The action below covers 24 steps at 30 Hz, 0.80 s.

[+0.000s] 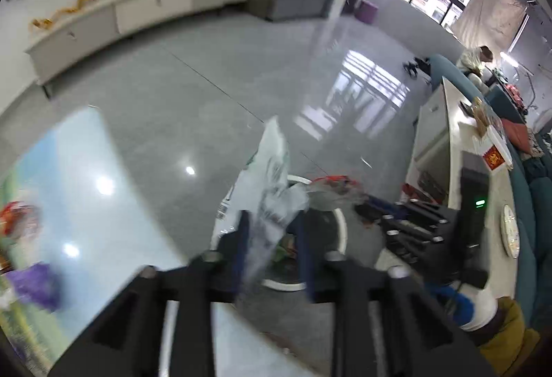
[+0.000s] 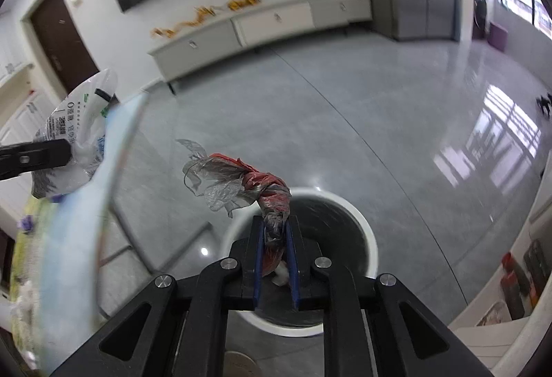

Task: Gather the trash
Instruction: 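Carry both items over the bin and open both tools, then move both tools back to the trash on the table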

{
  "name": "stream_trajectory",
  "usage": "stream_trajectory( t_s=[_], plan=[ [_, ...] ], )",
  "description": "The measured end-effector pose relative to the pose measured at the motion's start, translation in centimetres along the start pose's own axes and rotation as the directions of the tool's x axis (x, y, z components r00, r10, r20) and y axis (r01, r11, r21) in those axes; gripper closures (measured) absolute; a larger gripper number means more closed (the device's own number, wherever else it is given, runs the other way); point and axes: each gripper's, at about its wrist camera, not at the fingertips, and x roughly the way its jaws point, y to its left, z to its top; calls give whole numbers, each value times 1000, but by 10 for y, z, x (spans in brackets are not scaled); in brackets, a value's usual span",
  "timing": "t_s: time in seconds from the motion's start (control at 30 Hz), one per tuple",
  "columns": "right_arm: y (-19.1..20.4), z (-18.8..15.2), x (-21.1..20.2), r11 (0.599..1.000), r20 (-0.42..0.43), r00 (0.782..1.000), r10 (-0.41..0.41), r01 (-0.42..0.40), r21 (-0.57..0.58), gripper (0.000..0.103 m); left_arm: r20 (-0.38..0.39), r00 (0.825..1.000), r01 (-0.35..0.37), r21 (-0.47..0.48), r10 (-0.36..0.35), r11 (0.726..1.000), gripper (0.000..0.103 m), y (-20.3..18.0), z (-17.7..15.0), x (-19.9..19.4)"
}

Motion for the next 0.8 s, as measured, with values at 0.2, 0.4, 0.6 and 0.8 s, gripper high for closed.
stream_trajectory(
  t_s=[0.2, 0.4, 0.6, 0.8],
  plan=[
    [-28, -12, 33, 997, -64, 998, -15, 20, 76, 75, -11, 1000, 16, -8, -16, 1000, 50, -6, -5, 16],
    [-25, -12, 13, 997, -24, 1000, -9, 11, 76, 75, 118, 973, -205, 52, 198, 977, 50, -17, -21, -25],
    [28, 1, -51, 1000, 108, 994, 26, -24, -18, 72, 279, 892, -371, 0, 356, 929, 50, -10, -55, -100],
    [102, 10, -119, 988, 252, 963, 98, -64, -141, 54, 393, 789, -481, -82, 472, 873, 47, 5, -95, -175]
  ],
)
